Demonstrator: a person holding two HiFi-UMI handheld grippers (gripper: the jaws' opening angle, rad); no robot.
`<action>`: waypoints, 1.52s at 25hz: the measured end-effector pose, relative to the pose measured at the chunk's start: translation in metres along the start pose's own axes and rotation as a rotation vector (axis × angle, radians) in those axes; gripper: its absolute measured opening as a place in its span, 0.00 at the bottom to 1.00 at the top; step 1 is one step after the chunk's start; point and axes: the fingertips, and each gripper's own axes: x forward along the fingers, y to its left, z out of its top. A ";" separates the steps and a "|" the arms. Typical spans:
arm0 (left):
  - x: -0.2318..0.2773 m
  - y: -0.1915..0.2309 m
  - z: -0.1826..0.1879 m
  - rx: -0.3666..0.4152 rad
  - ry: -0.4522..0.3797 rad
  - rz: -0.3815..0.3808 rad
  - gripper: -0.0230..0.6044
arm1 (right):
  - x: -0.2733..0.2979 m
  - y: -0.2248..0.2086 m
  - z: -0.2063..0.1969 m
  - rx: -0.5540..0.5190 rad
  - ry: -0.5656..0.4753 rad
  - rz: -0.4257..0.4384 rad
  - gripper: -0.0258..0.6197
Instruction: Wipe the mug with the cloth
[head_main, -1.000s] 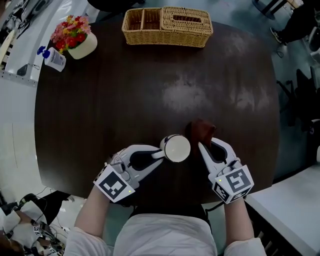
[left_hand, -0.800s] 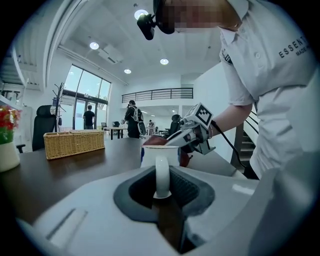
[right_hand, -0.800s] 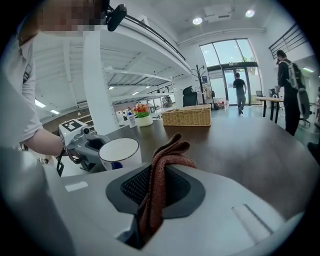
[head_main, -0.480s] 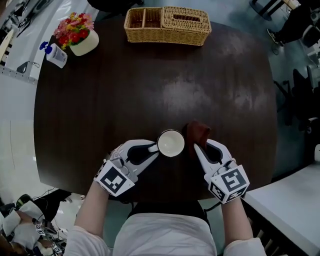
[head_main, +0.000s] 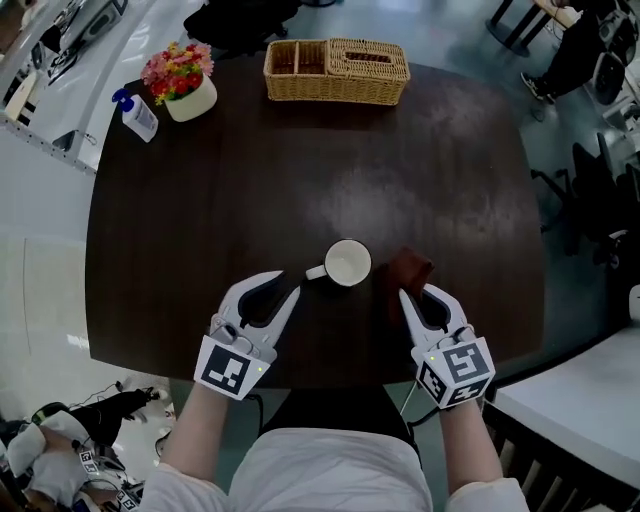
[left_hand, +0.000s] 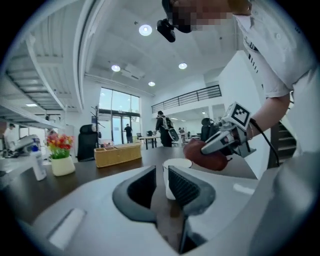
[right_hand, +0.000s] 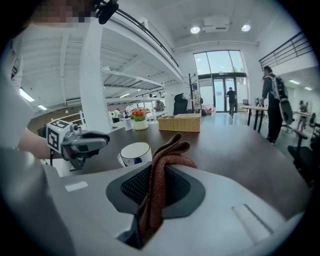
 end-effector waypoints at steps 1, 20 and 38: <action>-0.010 0.001 0.010 -0.021 -0.010 0.051 0.16 | -0.010 0.002 0.004 0.001 -0.017 -0.034 0.16; -0.159 -0.170 0.157 -0.106 -0.154 0.300 0.04 | -0.219 0.107 0.016 -0.092 -0.229 -0.147 0.16; -0.312 -0.378 0.191 -0.051 -0.195 0.383 0.04 | -0.440 0.210 -0.072 -0.149 -0.297 -0.086 0.16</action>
